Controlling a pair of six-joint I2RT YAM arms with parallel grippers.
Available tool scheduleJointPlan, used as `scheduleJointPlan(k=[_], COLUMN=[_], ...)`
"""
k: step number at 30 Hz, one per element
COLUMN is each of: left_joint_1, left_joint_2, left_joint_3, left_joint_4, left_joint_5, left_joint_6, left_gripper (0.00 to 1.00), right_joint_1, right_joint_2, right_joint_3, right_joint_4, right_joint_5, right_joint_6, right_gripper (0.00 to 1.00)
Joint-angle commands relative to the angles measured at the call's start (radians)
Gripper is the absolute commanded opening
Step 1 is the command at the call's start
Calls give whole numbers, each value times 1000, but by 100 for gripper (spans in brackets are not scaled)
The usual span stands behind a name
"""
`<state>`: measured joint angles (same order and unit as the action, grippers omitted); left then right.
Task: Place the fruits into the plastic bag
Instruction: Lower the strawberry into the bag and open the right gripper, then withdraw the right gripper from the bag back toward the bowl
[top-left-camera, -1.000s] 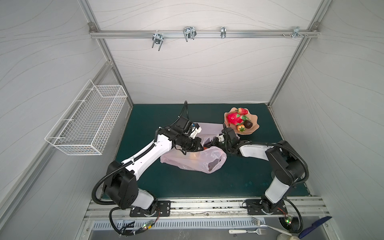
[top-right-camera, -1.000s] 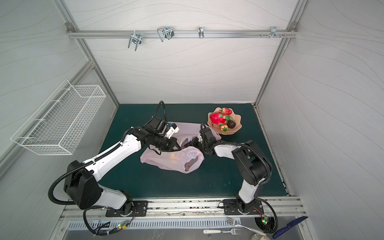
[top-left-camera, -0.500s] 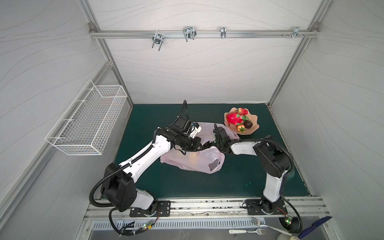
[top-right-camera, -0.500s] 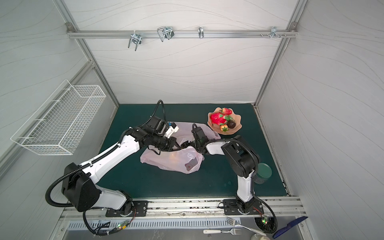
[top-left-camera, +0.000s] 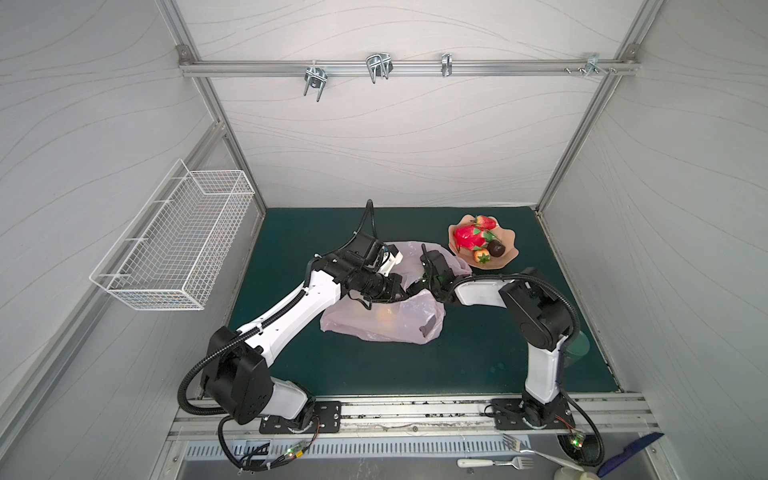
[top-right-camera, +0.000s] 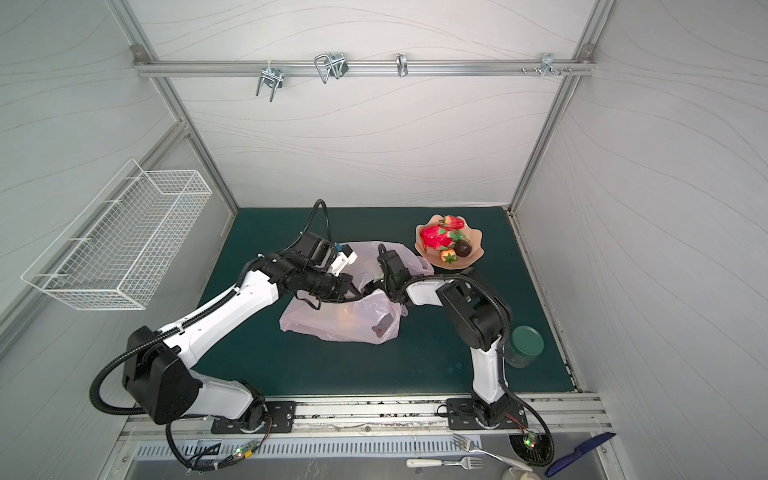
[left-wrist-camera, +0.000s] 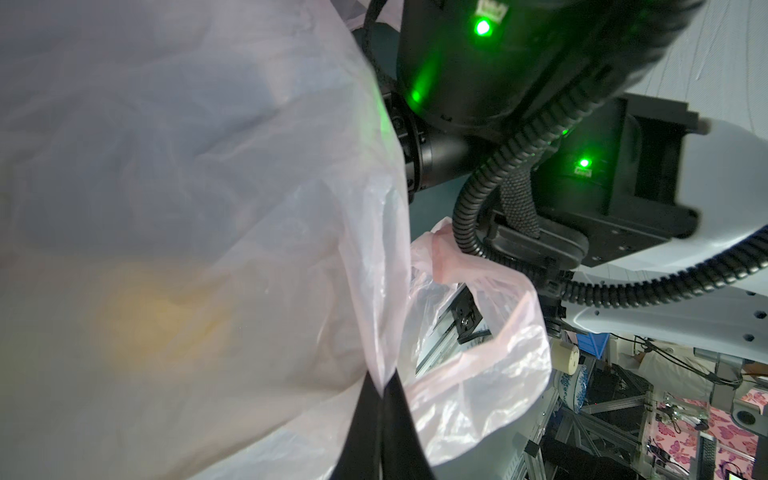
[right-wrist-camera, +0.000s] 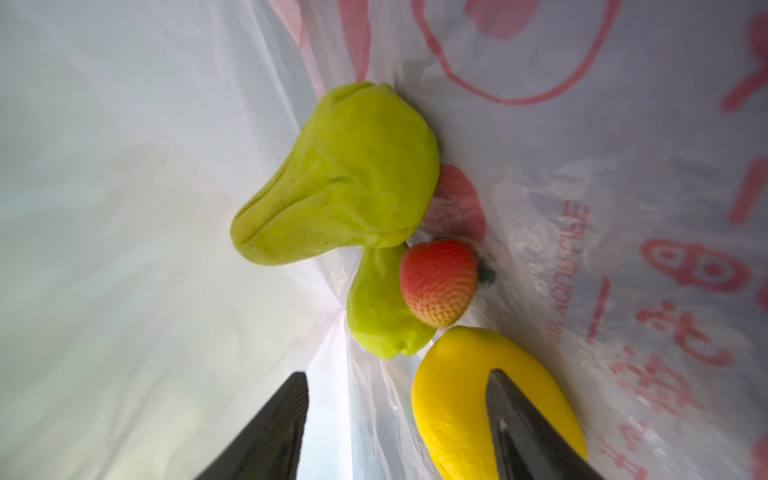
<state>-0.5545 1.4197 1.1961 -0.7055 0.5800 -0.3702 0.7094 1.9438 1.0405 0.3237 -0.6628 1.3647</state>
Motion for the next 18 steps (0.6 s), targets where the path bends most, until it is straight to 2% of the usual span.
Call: scheduleJointPlan(k=[1,11,18], left_joint_1=[-2,-3,-3], left_joint_2=[-27,-28,-25], left_joint_3=[8,-2,-9], left_joint_4=[18,21,27], left_joint_5=[5,-1,-6], left_joint_6=[13,12,12], left_gripper=[0,0,0], right_joint_1=[1,-44,-80], right_joint_2=[-23,-123,-206], right_joint_3=[-19,-88,-142], right_joint_4=[0,-43,-127], right_joint_5=[-22,0,30], right_joint_6=[1,-49,-96], right_gripper=[75,91,93])
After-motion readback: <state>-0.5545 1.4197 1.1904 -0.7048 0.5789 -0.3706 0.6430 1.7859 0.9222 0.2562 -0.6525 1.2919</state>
